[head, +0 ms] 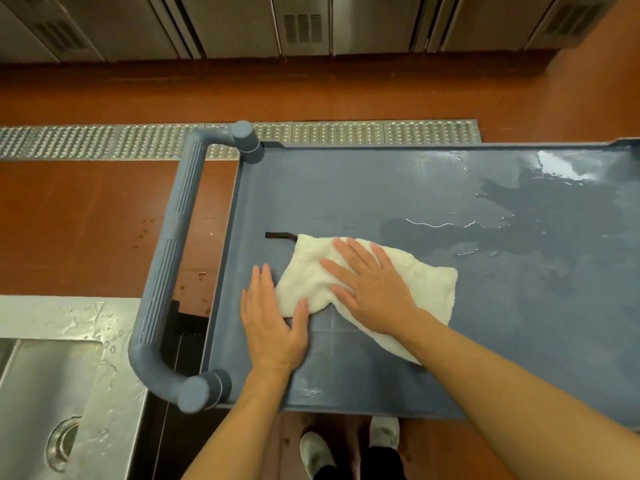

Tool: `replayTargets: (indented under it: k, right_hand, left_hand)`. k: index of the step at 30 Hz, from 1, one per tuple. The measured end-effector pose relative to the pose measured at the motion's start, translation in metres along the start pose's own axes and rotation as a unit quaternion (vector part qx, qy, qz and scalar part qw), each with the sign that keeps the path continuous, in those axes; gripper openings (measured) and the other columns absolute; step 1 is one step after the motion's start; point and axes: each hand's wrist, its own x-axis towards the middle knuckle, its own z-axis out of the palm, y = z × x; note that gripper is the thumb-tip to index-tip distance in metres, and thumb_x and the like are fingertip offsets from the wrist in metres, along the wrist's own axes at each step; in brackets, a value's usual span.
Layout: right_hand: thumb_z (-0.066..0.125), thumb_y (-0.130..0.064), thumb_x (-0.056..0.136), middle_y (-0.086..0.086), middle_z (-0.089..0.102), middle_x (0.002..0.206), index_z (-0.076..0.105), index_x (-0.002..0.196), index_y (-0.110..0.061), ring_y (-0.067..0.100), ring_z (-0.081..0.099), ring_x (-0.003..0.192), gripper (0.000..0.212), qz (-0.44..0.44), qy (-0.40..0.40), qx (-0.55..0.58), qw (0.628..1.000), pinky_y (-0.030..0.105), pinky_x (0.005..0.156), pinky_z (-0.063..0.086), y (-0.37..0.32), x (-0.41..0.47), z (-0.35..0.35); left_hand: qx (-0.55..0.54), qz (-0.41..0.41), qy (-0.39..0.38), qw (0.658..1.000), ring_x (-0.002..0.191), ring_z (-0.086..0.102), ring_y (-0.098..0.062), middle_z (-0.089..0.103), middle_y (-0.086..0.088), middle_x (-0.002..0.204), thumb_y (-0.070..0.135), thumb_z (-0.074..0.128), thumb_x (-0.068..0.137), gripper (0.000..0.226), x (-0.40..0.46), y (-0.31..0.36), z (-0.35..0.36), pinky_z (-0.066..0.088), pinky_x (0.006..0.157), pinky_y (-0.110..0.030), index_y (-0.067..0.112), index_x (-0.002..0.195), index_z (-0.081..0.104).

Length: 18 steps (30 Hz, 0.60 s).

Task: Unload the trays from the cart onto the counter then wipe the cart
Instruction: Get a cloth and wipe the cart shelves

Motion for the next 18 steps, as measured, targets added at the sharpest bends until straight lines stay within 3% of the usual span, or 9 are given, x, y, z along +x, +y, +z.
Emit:
replayTargets:
  k: [4, 6, 8, 11, 14, 18]
  right_hand:
    - [0.021, -0.046, 0.11, 0.001, 0.003, 0.174, 0.023, 0.162, -0.036, 0.022, 0.001, 0.16, 0.053, 0.167, 0.004, 0.031, 0.986, 0.051, 0.126, 0.002, 0.021, 0.077, -0.012]
    - [0.018, -0.046, 0.111, 0.005, -0.002, 0.173, 0.016, 0.163, -0.034, 0.026, -0.004, 0.159, 0.054, 0.196, 0.0, 0.022, 0.98, 0.054, 0.126, -0.002, 0.024, 0.118, -0.017]
    - [0.017, -0.045, 0.11, 0.006, 0.0, 0.173, 0.015, 0.163, -0.034, 0.028, -0.003, 0.159, 0.054, 0.167, -0.008, -0.002, 0.986, 0.056, 0.126, -0.002, 0.015, 0.136, -0.012]
    - [0.017, -0.042, 0.109, 0.005, 0.013, 0.172, 0.025, 0.162, -0.029, 0.029, 0.01, 0.159, 0.055, 0.021, -0.033, -0.006, 0.999, 0.056, 0.125, 0.007, -0.011, 0.107, -0.003]
    - [0.021, -0.04, 0.11, 0.005, 0.025, 0.169, 0.028, 0.161, -0.025, 0.03, 0.023, 0.156, 0.054, -0.094, -0.035, -0.009, 0.995, 0.051, 0.122, 0.014, -0.052, 0.025, 0.006]
    - [0.016, -0.041, 0.112, 0.003, 0.017, 0.171, 0.015, 0.164, -0.029, 0.026, 0.02, 0.157, 0.054, -0.106, -0.049, -0.015, 0.993, 0.047, 0.123, 0.013, -0.076, -0.059, 0.013]
  left_hand:
    - [-0.023, 0.021, 0.006, 0.999, 0.157, 0.021, -0.026, 0.025, -0.013, 0.169, 0.057, 0.047, 0.094, 0.086, -0.001, -0.003, 0.003, 0.017, 0.127, -0.056, 0.011, 0.163, 0.024]
    - [-0.068, 0.001, 0.019, 0.997, 0.158, 0.019, -0.023, 0.022, -0.009, 0.17, 0.056, 0.048, 0.094, 0.087, -0.004, -0.005, 0.002, 0.02, 0.127, -0.052, 0.012, 0.163, 0.023]
    - [-0.106, -0.01, 0.036, 0.994, 0.158, 0.019, -0.02, 0.021, -0.007, 0.17, 0.056, 0.048, 0.094, 0.087, -0.004, -0.007, -0.001, 0.018, 0.128, -0.036, 0.011, 0.163, 0.021]
    - [-0.119, -0.027, 0.054, 0.991, 0.157, 0.019, -0.019, 0.02, -0.008, 0.17, 0.053, 0.049, 0.094, 0.087, -0.003, -0.009, -0.004, 0.012, 0.126, -0.021, 0.009, 0.163, 0.02]
    - [-0.153, -0.059, 0.057, 0.985, 0.158, 0.014, -0.018, 0.016, -0.006, 0.171, 0.058, 0.047, 0.093, 0.089, -0.002, -0.007, -0.01, 0.011, 0.125, -0.02, 0.013, 0.164, 0.017]
    - [-0.158, -0.092, 0.015, 0.983, 0.157, 0.017, -0.016, 0.018, -0.004, 0.171, 0.064, 0.042, 0.092, 0.088, -0.007, -0.003, -0.02, 0.02, 0.128, -0.04, 0.019, 0.164, 0.018]
